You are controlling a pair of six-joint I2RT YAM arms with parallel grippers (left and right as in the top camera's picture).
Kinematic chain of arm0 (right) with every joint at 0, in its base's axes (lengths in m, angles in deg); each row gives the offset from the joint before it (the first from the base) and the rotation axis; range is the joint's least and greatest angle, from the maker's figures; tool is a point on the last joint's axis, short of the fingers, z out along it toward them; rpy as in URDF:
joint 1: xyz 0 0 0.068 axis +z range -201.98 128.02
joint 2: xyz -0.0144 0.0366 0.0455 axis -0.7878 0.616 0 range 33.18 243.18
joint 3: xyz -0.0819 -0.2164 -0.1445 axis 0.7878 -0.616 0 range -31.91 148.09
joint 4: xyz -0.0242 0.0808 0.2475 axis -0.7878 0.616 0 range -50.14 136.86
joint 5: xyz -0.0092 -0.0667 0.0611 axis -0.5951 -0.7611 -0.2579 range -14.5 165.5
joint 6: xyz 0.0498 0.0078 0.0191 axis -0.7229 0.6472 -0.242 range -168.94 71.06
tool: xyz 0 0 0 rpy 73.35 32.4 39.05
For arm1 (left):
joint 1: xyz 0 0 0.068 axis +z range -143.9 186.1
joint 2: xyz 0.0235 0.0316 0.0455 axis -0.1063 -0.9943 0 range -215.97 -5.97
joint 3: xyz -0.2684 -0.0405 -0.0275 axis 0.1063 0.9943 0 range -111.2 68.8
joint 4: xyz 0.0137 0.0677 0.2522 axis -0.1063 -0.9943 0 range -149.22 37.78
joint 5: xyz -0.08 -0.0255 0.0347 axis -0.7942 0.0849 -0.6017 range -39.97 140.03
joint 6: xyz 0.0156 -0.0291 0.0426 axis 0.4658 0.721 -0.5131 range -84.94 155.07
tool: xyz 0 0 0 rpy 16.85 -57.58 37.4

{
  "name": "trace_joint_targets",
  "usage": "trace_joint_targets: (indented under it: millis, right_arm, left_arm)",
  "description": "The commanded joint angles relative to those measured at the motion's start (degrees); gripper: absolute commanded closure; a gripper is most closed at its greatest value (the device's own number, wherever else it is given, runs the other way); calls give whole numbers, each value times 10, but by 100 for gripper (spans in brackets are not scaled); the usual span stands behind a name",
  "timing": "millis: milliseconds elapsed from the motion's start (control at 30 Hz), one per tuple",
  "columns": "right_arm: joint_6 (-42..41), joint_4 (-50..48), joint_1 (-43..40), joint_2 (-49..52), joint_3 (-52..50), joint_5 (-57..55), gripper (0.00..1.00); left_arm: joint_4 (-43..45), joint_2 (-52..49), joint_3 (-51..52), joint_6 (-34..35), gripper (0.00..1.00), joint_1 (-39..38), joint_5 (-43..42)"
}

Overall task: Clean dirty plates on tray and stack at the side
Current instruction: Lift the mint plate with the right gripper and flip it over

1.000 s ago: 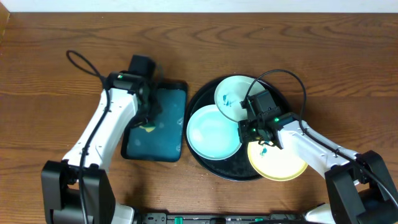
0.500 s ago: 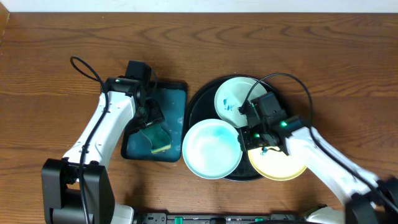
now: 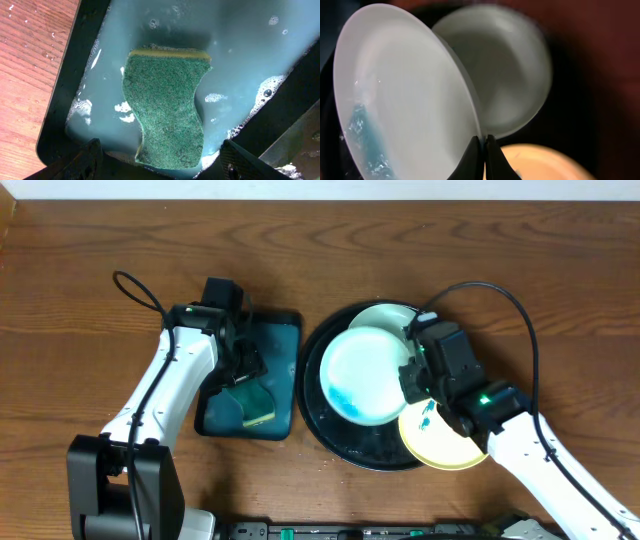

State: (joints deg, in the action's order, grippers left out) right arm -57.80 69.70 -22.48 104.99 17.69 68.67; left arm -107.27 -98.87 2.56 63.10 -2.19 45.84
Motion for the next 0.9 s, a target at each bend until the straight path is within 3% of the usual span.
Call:
trace_joint_targets:
  millis: [0,200,233,400,667,767,867]
  right_arm:
    - [56,-17,39,-11,21,-125,99]
    - [108,-35,127,-16,32,-263,99]
    - [115,-35,149,-20,38,-289,99]
    - [143,-35,206,-38,60,-381,99]
    - [239,-35,276,-56,67,-409,99]
    - [342,-37,304,-57,67,-412,99]
    - [371,-38,325,-57,67,-443,99]
  left_arm:
    - [-1,1,-2,-6,23,2,1]
    - [-1,1,-2,-6,22,2,1]
    - [-1,1,-2,-6,14,2,1]
    - [-1,1,-2,-6,14,2,1]
    - [-1,1,-2,-6,14,2,1]
    - [-1,1,-3,-6,14,2,1]
    - [-1,1,-2,-6,13,2,1]
